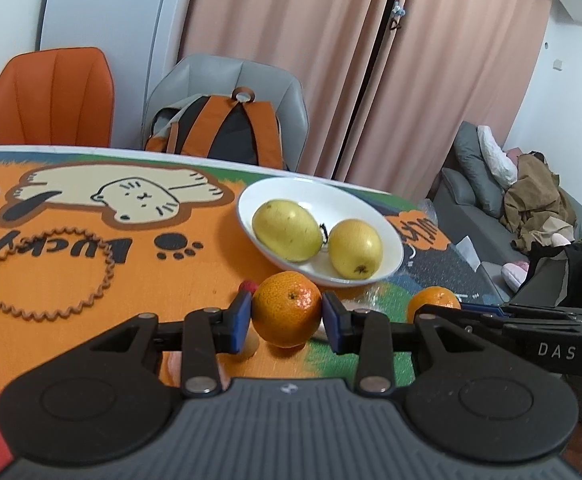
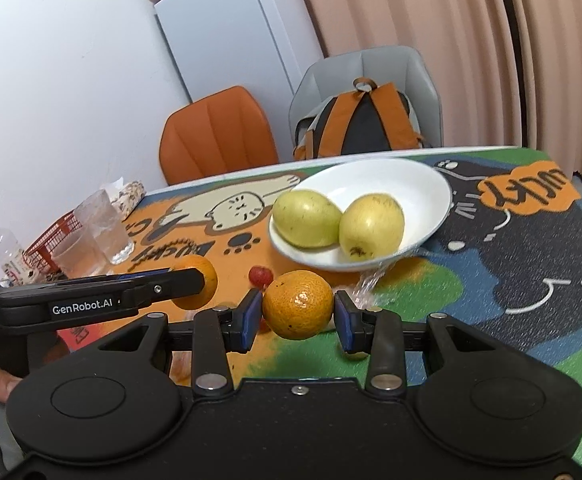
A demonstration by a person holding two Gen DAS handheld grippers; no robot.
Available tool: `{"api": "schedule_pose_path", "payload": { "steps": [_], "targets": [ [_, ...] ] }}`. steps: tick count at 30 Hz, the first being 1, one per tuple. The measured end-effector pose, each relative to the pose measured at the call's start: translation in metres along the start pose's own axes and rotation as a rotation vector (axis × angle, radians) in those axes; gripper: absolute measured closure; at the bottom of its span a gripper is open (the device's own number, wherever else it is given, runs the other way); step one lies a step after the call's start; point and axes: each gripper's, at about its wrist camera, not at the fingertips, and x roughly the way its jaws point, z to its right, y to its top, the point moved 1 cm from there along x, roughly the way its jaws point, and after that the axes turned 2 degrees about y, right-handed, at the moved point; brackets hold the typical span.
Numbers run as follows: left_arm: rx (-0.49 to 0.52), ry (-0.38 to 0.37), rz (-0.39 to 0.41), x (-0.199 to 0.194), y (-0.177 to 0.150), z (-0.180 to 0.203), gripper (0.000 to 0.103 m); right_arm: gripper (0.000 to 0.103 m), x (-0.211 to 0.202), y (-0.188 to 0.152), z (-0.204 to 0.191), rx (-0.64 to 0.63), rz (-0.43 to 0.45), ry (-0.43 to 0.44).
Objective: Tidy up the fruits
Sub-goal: 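Carry the tangerine toward the white bowl with the right tool while the left tool carries its tangerine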
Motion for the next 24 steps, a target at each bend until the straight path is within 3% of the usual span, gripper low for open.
{"api": "schedule_pose_path", "payload": {
  "steps": [24],
  "targets": [
    [0.041, -0.053, 0.017, 0.045, 0.035, 0.024, 0.066, 0.066, -0.006, 0.025, 0.03, 0.019, 0.06, -0.082]
  ]
}}
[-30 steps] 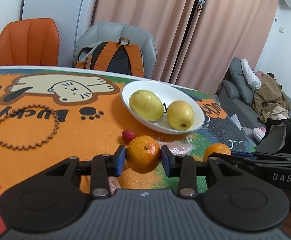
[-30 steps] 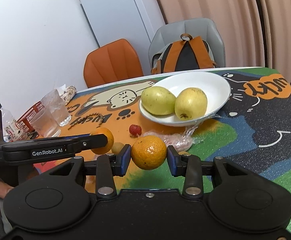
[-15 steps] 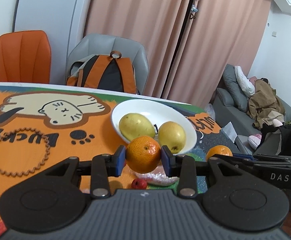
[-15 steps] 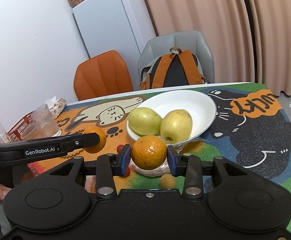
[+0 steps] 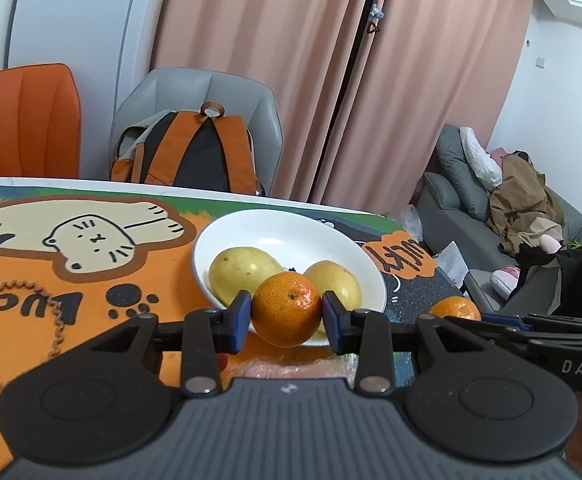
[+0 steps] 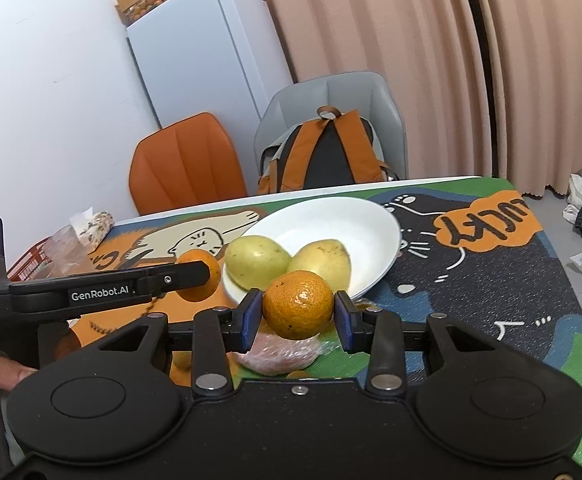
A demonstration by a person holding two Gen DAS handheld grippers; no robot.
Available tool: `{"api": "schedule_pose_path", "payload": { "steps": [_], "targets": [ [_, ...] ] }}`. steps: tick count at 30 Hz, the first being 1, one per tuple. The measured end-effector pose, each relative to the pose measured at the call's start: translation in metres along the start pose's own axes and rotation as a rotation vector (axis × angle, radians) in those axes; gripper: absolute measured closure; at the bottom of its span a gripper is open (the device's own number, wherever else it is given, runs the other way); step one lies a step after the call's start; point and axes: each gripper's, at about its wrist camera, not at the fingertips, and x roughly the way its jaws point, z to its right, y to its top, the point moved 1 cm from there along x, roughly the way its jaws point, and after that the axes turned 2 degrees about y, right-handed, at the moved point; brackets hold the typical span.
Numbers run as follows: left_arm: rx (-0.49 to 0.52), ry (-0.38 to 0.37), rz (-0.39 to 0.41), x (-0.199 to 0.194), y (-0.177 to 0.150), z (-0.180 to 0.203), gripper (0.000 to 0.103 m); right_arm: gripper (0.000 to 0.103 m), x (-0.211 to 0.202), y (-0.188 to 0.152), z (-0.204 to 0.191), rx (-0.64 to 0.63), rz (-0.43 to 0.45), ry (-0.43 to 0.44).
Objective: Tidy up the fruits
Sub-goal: 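Carry the tangerine toward the white bowl with the right tool while the left tool carries its tangerine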
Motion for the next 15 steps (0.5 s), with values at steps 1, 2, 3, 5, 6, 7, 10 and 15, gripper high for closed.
{"api": "schedule_pose_path", "payload": {
  "steps": [1, 2, 3, 5, 6, 7, 10, 15],
  "targets": [
    [0.002, -0.001, -0.001, 0.003, 0.001, 0.001, 0.066, 0.066, 0.001, 0.001, 0.002, 0.001, 0.001, -0.003],
    [0.003, -0.002, -0.003, 0.006, 0.002, 0.001, 0.066, 0.066, 0.002, 0.002, 0.003, 0.002, 0.001, -0.006],
    [0.003, -0.003, -0.006, 0.008, 0.002, 0.001, 0.066, 0.066, 0.003, 0.003, 0.005, 0.004, 0.002, -0.008],
    [0.001, -0.006, -0.012, 0.014, 0.004, 0.001, 0.066, 0.066, 0.006, 0.004, 0.008, 0.008, 0.002, -0.011],
    [-0.001, -0.008, -0.014, 0.017, 0.005, 0.001, 0.066, 0.066, 0.007, 0.004, 0.01, 0.009, 0.002, -0.012],
    [0.0, -0.009, -0.012, 0.019, 0.008, 0.001, 0.066, 0.066, 0.008, 0.005, 0.011, 0.01, 0.002, -0.014],
    [0.012, -0.009, 0.0, 0.023, 0.015, 0.003, 0.066, 0.066, 0.012, 0.007, 0.016, 0.013, 0.002, -0.018],
    [0.019, -0.001, 0.0, 0.034, 0.027, 0.003, 0.066, 0.066, 0.02, 0.01, 0.024, 0.02, -0.002, -0.027]
  ]
}}
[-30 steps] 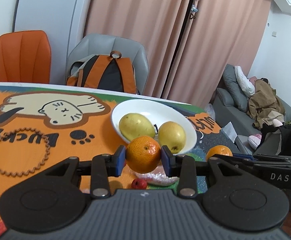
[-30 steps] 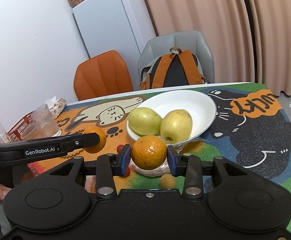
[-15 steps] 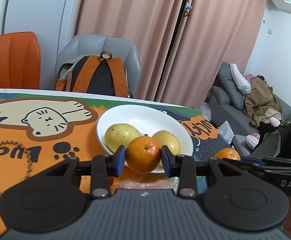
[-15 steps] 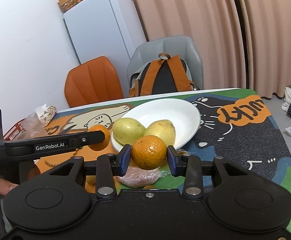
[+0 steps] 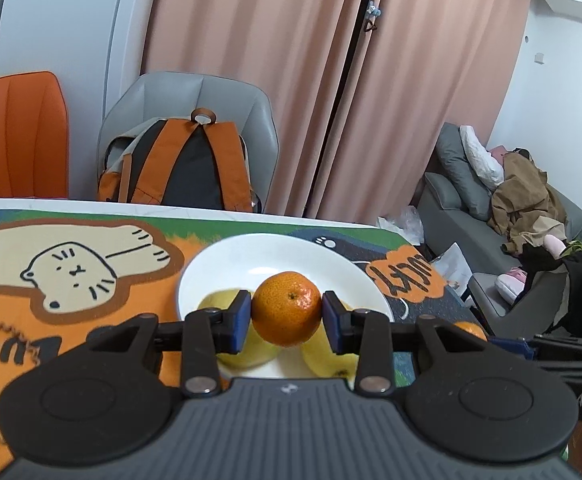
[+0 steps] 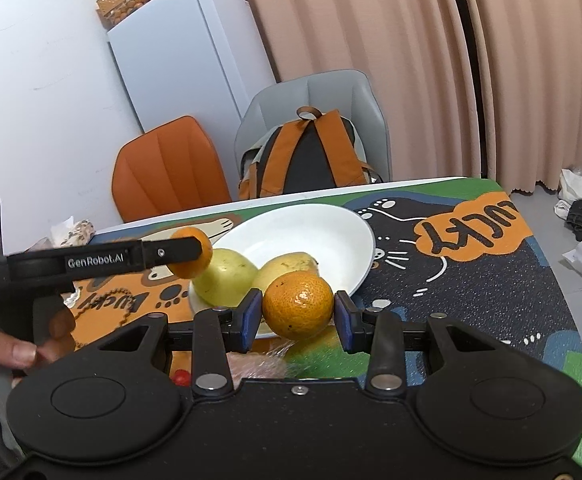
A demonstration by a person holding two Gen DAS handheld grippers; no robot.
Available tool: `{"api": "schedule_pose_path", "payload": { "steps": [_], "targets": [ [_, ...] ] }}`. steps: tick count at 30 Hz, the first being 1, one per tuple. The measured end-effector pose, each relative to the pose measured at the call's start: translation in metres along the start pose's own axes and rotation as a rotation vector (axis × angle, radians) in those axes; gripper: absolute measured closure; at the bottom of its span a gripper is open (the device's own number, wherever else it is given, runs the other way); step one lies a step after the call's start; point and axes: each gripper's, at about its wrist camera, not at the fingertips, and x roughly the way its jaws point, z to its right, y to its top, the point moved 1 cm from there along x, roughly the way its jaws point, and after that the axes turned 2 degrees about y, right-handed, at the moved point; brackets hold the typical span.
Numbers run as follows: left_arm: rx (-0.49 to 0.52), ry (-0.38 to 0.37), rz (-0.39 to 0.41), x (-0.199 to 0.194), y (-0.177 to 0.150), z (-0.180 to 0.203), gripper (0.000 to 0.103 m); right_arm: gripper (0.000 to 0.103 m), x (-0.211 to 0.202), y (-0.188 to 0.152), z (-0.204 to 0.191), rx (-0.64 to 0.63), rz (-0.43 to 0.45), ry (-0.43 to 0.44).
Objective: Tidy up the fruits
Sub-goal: 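Carry the tangerine toward the white bowl with the right tool while the left tool carries its tangerine, then lower both tangerines into the bowl and open both tools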
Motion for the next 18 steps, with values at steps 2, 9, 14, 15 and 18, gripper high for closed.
{"api": "schedule_pose_path", "payload": {
  "steps": [2, 9, 14, 15, 18],
  "targets": [
    [0.007, 0.003, -0.005, 0.006, 0.004, 0.0, 0.066, 0.066, 0.004, 0.002, 0.002, -0.002, -0.001, 0.0],
    [0.031, 0.016, -0.019, 0.027, 0.015, 0.001, 0.066, 0.066, 0.017, 0.012, 0.008, -0.002, 0.002, 0.001],
    [0.044, 0.007, -0.029, 0.045, 0.021, 0.006, 0.066, 0.066, 0.026, 0.019, 0.013, 0.003, 0.003, 0.001],
    [0.045, 0.005, -0.034, 0.049, 0.022, 0.006, 0.066, 0.066, 0.028, 0.019, 0.014, 0.003, 0.003, 0.0],
    [0.04, 0.009, -0.054, 0.06, 0.022, 0.007, 0.066, 0.066, 0.035, 0.02, 0.018, 0.007, -0.004, -0.002]
  ]
}}
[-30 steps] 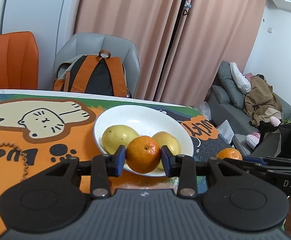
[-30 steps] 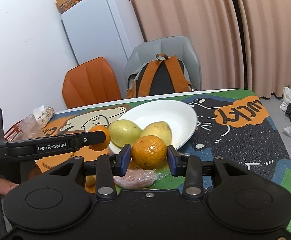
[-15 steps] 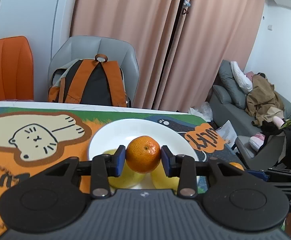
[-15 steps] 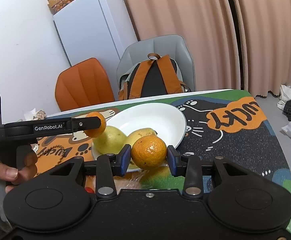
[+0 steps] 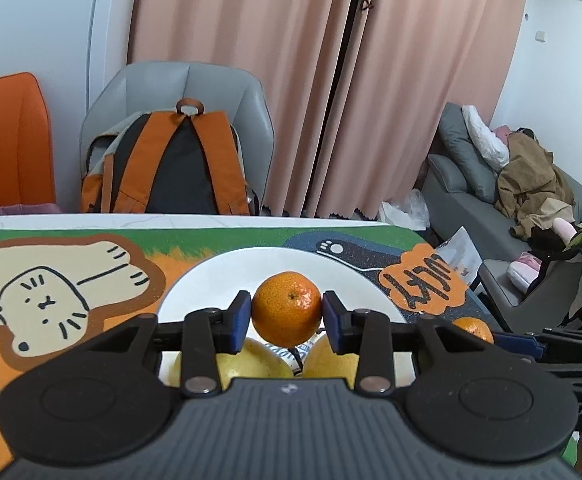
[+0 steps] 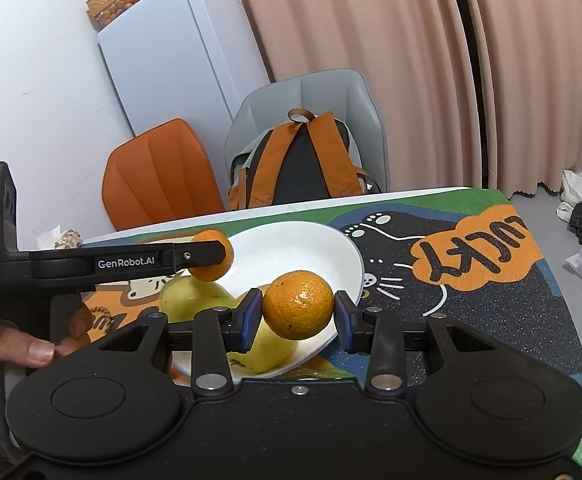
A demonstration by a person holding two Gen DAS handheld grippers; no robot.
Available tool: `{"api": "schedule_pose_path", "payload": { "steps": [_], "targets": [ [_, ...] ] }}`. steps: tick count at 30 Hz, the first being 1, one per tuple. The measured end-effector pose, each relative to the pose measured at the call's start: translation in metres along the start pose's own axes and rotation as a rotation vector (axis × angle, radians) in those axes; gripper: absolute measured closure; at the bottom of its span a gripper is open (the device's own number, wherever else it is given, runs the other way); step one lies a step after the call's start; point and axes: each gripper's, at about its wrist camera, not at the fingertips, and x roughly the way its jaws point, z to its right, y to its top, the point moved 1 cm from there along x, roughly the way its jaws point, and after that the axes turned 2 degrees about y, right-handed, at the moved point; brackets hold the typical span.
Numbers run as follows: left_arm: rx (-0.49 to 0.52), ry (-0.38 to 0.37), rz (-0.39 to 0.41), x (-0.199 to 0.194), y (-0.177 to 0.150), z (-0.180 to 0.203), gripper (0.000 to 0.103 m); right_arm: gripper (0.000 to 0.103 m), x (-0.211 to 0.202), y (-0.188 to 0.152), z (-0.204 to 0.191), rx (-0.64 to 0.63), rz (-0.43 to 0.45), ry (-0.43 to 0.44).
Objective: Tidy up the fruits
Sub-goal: 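Lower both tangerines into the bowl and open both tools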
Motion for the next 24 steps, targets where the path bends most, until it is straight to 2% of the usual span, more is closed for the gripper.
{"api": "schedule_pose_path", "payload": {
  "steps": [8, 17, 24],
  "targets": [
    [-0.012, 0.015, -0.002, 0.003, -0.001, -0.005, 0.066, 0.066, 0.011, 0.0, 0.002, 0.004, -0.008, 0.007],
    [-0.03, 0.03, 0.018, -0.024, -0.008, -0.015, 0.066, 0.066, 0.014, 0.001, 0.002, 0.014, -0.01, -0.003],
    [-0.074, 0.065, 0.041, -0.055, -0.015, -0.026, 0.06, 0.066, 0.019, 0.003, 0.002, 0.021, -0.005, 0.0]
  ]
}}
